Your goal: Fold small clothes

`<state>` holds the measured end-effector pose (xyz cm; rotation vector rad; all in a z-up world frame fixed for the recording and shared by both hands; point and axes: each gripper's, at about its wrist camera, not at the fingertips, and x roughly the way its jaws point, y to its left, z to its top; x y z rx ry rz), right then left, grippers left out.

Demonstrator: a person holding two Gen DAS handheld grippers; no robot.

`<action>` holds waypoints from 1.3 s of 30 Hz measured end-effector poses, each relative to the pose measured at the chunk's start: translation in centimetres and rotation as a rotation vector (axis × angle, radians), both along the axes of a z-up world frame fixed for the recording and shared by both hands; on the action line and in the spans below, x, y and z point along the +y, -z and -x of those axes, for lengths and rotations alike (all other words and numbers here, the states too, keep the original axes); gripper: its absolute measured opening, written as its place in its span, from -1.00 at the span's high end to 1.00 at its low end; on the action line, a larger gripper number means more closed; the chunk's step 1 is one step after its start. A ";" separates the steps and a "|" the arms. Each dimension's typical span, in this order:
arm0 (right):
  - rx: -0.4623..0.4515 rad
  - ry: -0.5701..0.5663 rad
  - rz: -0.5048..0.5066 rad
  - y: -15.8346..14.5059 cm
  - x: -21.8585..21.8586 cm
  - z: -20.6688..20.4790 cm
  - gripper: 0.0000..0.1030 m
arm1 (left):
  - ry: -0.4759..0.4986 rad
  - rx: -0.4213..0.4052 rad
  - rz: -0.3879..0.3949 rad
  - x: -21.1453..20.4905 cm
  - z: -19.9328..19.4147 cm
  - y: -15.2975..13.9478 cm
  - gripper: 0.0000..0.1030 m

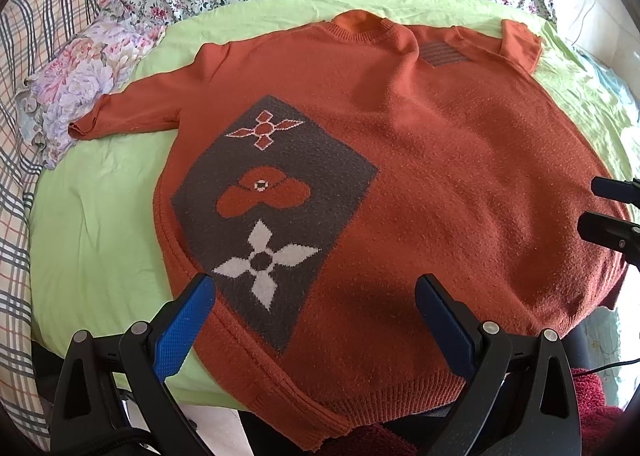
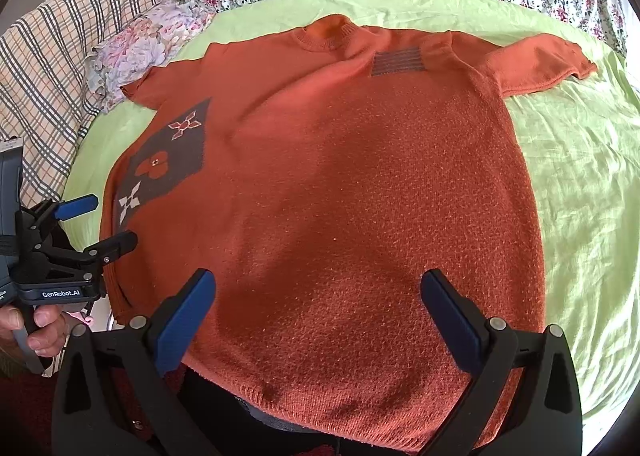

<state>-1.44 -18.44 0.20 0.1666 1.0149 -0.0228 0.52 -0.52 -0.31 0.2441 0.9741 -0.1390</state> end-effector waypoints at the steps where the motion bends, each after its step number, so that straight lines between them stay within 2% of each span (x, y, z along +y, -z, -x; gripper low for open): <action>1: 0.000 0.000 0.000 0.0 0.0 -0.1 -0.98 | 0.001 0.001 0.003 0.1 -0.1 0.0 -0.95; 5: 0.010 0.003 0.005 0.1 -0.3 -0.3 -0.98 | 0.009 0.001 0.022 0.3 -0.4 -0.2 -0.95; 9: -0.064 0.010 -0.008 0.1 -0.5 -0.4 -0.98 | 0.018 -0.039 0.034 0.4 -0.8 -0.4 -0.95; 14: -0.087 0.012 -0.026 -0.1 -0.9 -0.9 -0.98 | 0.017 -0.050 0.033 0.6 -1.4 -0.4 -0.95; 22: -0.078 -0.006 -0.040 -0.1 -1.5 -2.2 -0.98 | -0.006 -0.003 0.017 1.2 -3.3 0.4 -0.95; 29: -0.068 -0.028 -0.039 -0.2 -2.5 -3.7 -0.98 | -0.009 -0.004 0.020 2.2 -5.2 0.2 -0.95; 33: -0.057 -0.035 -0.069 -0.4 -3.3 -4.4 -0.98 | -0.002 0.018 0.032 2.5 -6.9 0.1 -0.95; 39: -0.033 -0.030 -0.109 -0.4 -5.6 -7.2 -0.98 | 0.005 -0.023 0.037 3.4 -11.9 -1.5 -0.95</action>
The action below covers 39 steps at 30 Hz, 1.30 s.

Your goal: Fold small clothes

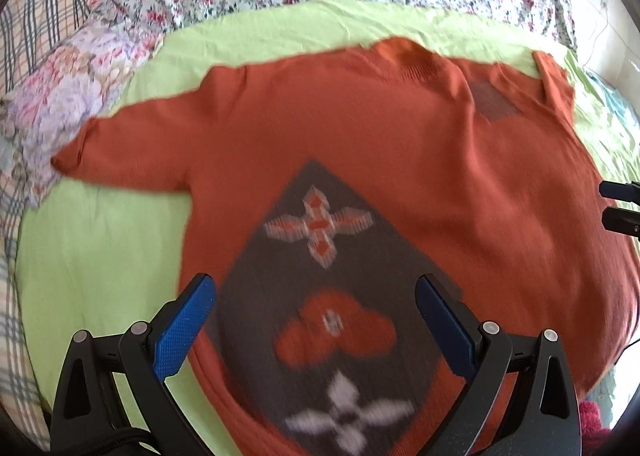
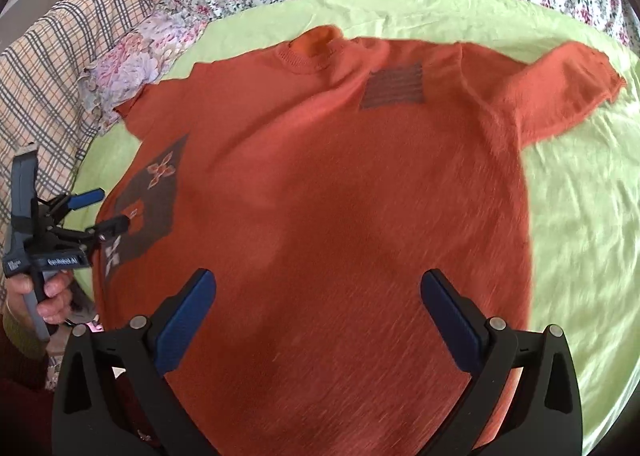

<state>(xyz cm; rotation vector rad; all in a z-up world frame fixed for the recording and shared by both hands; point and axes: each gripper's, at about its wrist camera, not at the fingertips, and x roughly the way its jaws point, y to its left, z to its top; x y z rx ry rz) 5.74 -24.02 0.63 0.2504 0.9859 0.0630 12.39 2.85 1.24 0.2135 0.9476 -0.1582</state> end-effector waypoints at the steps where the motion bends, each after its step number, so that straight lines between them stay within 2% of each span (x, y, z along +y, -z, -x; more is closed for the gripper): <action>1: 0.001 0.002 -0.001 -0.1 -0.6 -0.7 -0.98 | 0.003 -0.004 -0.002 0.0 -0.9 -0.2 -0.95; 6: -0.033 -0.018 0.075 -1.5 -3.1 -4.9 -0.95 | 0.045 -0.049 -0.028 0.2 -7.0 -1.3 -0.95; 8: -0.044 -0.034 0.103 -1.9 -4.4 -7.0 -0.85 | 0.052 -0.060 -0.030 0.6 -10.6 -1.7 -0.95; 11: -0.042 -0.033 0.116 -2.2 -6.9 -10.5 -0.66 | 0.075 -0.072 0.008 1.3 -15.8 -2.3 -0.95; 14: -0.043 -0.005 0.101 -2.4 -9.9 -14.1 -0.57 | 0.088 -0.078 0.020 2.1 -20.3 -2.2 -0.95; 16: -0.042 0.016 0.119 -2.5 -11.7 -16.4 -0.54 | 0.113 -0.023 0.053 2.6 -23.6 -1.1 -0.95; 18: -0.055 0.017 0.122 -2.8 -12.9 -18.2 -0.54 | 0.136 0.006 0.041 2.7 -26.5 -0.4 -0.95; 23: -0.050 -0.013 0.164 -2.1 -15.1 -22.3 -0.54 | 0.176 0.127 0.063 3.2 -30.9 2.8 -0.91; 24: -0.048 -0.021 0.172 -1.8 -15.5 -23.0 -0.54 | 0.165 0.120 0.054 3.2 -31.5 3.3 -0.87; 26: -0.025 -0.044 0.177 -0.9 -16.0 -24.3 -0.54 | 0.205 0.148 0.083 3.0 -31.6 4.2 -0.49; 28: 0.012 -0.072 0.178 -0.1 -16.3 -25.2 -0.54 | 0.231 0.141 0.075 2.8 -31.2 4.6 -0.44; 30: 0.065 -0.107 0.165 1.3 -16.4 -25.9 -0.54 | 0.257 0.126 0.082 2.8 -30.7 4.6 -0.14; 31: 0.092 -0.124 0.169 2.1 -16.1 -26.0 -0.53 | 0.259 0.115 0.080 2.9 -30.5 4.4 0.24; 32: 0.097 -0.132 0.192 2.6 -15.9 -26.0 -0.37 | 0.255 0.103 0.071 3.0 -30.3 4.3 0.69; 33: 0.093 -0.136 0.235 2.8 -15.4 -25.8 -0.19 | 0.248 0.087 0.061 3.1 -29.9 4.1 0.74; 34: 0.098 -0.121 0.292 2.8 -15.1 -25.6 0.25 | 0.245 0.066 0.045 3.1 -29.4 4.0 0.82; 35: 0.100 -0.105 0.306 2.8 -15.0 -25.5 0.86 | 0.242 0.038 0.011 2.9 -28.7 3.8 0.85; 37: 0.095 -0.051 0.272 2.1 -15.5 -24.7 0.85 | 0.219 -0.022 -0.073 2.3 -27.2 3.5 0.87; 39: 0.056 -0.021 0.333 1.2 -15.0 -23.6 0.85 | 0.180 -0.076 -0.114 2.2 -26.2 2.3 0.88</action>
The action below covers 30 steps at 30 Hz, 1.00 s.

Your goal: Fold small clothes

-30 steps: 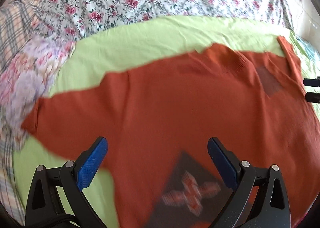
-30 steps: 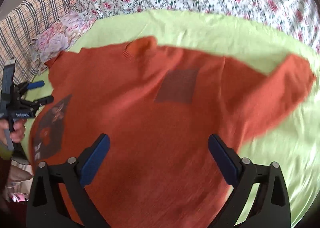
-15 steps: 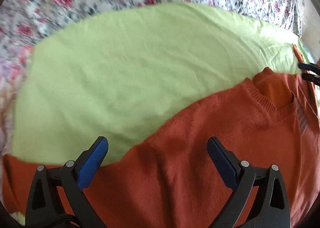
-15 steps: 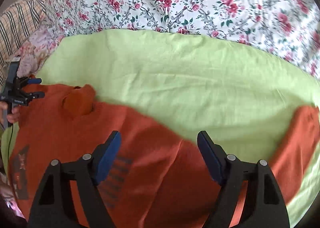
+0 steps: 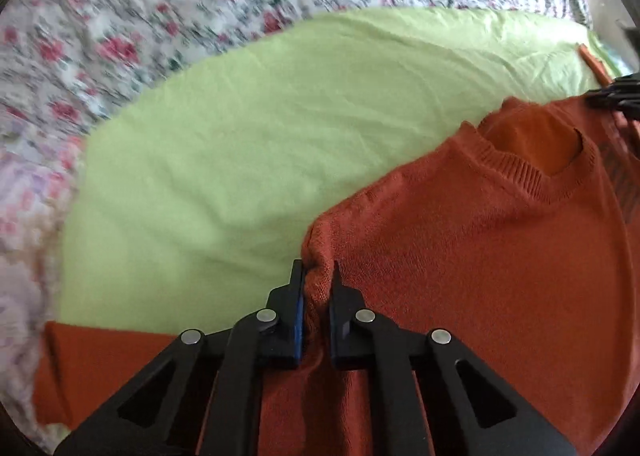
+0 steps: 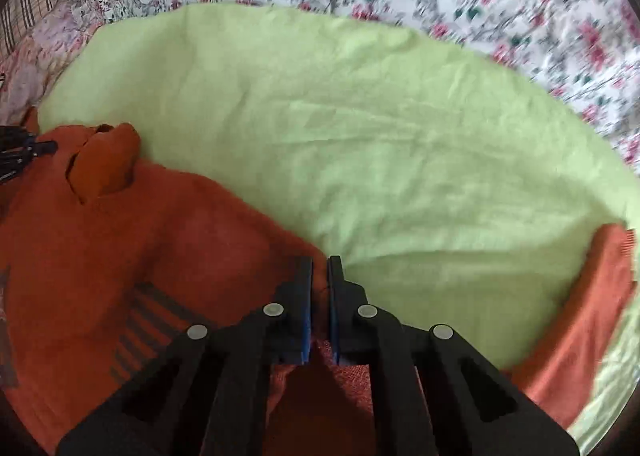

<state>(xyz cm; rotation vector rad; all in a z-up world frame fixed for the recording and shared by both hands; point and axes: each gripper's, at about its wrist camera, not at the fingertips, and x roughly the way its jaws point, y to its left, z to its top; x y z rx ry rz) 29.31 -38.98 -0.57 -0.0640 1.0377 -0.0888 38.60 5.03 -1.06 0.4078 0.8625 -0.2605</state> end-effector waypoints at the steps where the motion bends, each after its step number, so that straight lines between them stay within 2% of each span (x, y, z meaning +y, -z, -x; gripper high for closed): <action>1: -0.020 0.011 0.021 -0.5 0.1 0.5 0.86 | -0.014 -0.028 -0.007 -0.2 0.1 -0.7 0.88; 4: -0.115 0.079 0.079 -2.9 -0.2 1.7 0.86 | -0.061 -0.068 0.012 0.0 -0.4 -2.7 0.88; 6: -0.157 0.119 0.094 -4.8 -1.0 1.5 0.87 | -0.090 -0.073 -0.037 -0.4 -1.5 -1.9 0.88; 8: -0.154 0.160 0.094 -4.6 -1.6 0.8 0.87 | -0.117 -0.059 -0.056 -0.4 -2.4 -0.6 0.88; 10: -0.121 0.183 0.134 -2.7 -1.7 -0.1 0.87 | -0.148 -0.048 -0.048 -0.2 -2.9 0.5 0.88; 15: -0.079 0.237 0.086 0.9 -3.3 -0.4 0.87 | -0.187 -0.053 -0.036 0.1 -3.1 1.9 0.87; 20: -0.079 0.241 0.086 1.5 -3.7 0.4 0.87 | -0.221 -0.084 -0.073 -0.6 -2.6 1.6 0.86; 22: -0.075 0.252 0.078 1.6 -4.1 0.5 0.87 | -0.218 -0.049 -0.082 -1.0 -2.9 1.7 0.84; 24: -0.073 0.254 0.058 1.2 -3.7 0.8 0.83 | -0.217 -0.031 -0.096 -1.2 -2.9 1.4 0.71; 27: -0.063 0.259 -0.013 -0.2 -4.2 1.2 0.63 | -0.245 -0.016 -0.039 -0.3 -2.4 -0.1 0.46; 28: -0.077 0.265 -0.029 -1.1 -4.6 1.9 0.46 | -0.259 -0.018 -0.016 0.2 -1.9 -0.9 0.33; 29: -0.090 0.272 -0.033 -2.1 -4.8 2.6 0.24 | -0.268 -0.027 -0.007 0.5 -1.5 -1.5 0.28; 30: -0.109 0.280 -0.038 -3.0 -5.2 3.3 0.13 | -0.275 -0.035 0.004 0.7 -0.8 -2.2 0.28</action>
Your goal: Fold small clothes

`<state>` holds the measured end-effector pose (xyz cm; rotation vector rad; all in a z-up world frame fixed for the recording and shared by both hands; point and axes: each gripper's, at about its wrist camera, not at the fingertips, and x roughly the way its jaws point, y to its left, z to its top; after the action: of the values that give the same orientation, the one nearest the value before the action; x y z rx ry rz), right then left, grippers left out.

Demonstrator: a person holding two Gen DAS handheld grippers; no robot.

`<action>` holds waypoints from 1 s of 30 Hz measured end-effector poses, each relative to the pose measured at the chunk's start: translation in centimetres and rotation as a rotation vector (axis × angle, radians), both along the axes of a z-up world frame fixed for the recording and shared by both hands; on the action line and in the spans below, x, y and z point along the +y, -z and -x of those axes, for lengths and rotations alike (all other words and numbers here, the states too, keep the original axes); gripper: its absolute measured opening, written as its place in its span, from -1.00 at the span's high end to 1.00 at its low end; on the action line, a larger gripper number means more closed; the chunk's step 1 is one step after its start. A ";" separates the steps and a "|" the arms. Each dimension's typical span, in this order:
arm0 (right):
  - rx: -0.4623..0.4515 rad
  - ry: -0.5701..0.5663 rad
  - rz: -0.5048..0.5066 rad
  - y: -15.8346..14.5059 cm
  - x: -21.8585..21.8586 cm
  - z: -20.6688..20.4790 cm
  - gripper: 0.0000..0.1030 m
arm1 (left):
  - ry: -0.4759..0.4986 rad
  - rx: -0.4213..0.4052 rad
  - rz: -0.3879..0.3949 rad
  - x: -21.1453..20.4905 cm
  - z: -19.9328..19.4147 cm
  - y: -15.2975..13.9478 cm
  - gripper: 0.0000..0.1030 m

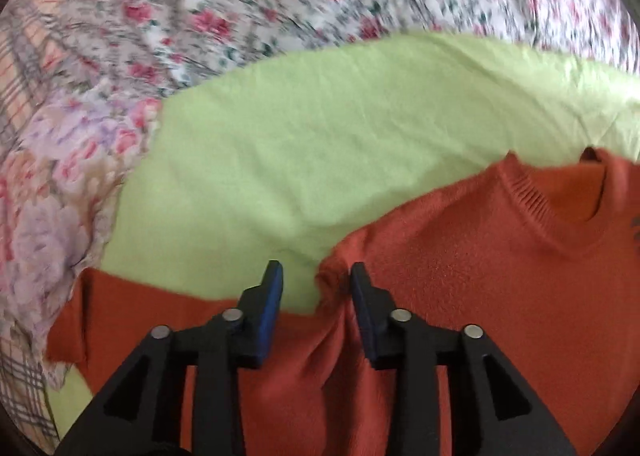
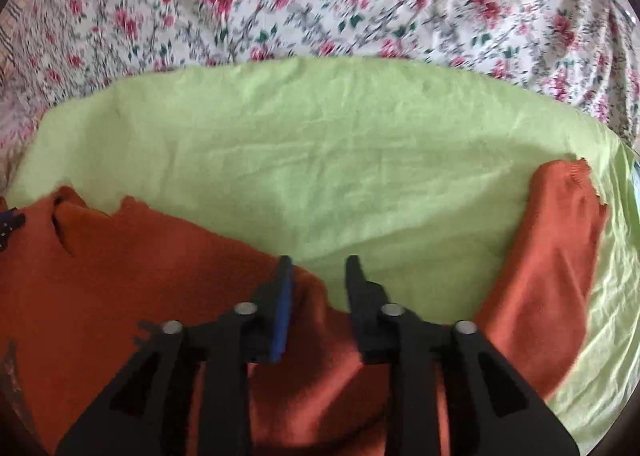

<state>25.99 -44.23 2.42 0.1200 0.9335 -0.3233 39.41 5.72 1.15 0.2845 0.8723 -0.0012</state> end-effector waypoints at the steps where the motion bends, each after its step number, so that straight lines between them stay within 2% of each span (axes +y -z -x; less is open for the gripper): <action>1: -0.015 0.009 0.000 -1.0 -0.2 0.8 0.01 | -0.001 -0.008 0.016 0.1 1.0 -0.8 0.24; 3: -0.050 0.049 0.013 -2.5 -1.4 3.0 0.00 | 0.020 -0.025 0.049 -0.1 3.5 -2.0 0.12; 5: -0.082 0.118 0.022 -3.7 -3.7 5.5 -0.05 | 0.035 -0.036 0.069 -0.6 5.6 -2.6 -0.15; 7: -0.111 0.218 -0.005 -4.2 -7.2 8.1 -0.06 | 0.057 -0.033 0.110 -1.5 8.1 -2.6 -0.22; 9: -0.126 0.341 -0.047 -3.9 -11.4 10.6 -0.06 | 0.067 -0.014 0.142 -2.4 9.7 -2.1 -0.22; 13: -0.168 0.491 -0.149 -2.3 -16.7 12.8 -0.06 | 0.070 0.037 0.202 -4.9 12.0 -0.2 -0.22; 21: -0.233 0.620 -0.269 0.4 -22.5 12.0 -0.06 | 0.090 0.141 0.291 -9.0 14.4 3.2 -0.22; 24: -0.230 0.625 -0.301 1.8 -24.2 11.1 -0.06 | 0.105 0.176 0.312 -10.0 15.0 4.0 -0.22; 25: -0.241 0.626 -0.307 2.0 -24.7 10.9 -0.01 | 0.110 0.183 0.315 -10.3 15.2 4.1 -0.22; 26: -0.257 0.631 -0.310 1.8 -25.0 10.9 0.12 | 0.116 0.189 0.316 -10.5 15.4 4.2 -0.22; 27: -0.249 0.634 -0.309 1.7 -25.2 10.8 0.67 | 0.125 0.194 0.317 -10.7 15.7 4.3 -0.22; 28: -0.240 0.623 -0.313 1.5 -25.3 10.6 0.87 | 0.131 0.194 0.315 -10.9 16.0 4.3 -0.22; 30: -0.252 0.592 -0.304 0.6 -24.6 10.7 0.87 | 0.139 0.191 0.314 -11.0 16.5 4.3 -0.22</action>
<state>15.28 -68.86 1.85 0.7093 0.6749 -0.6930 22.95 -5.27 -3.16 0.0502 1.0252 -0.2963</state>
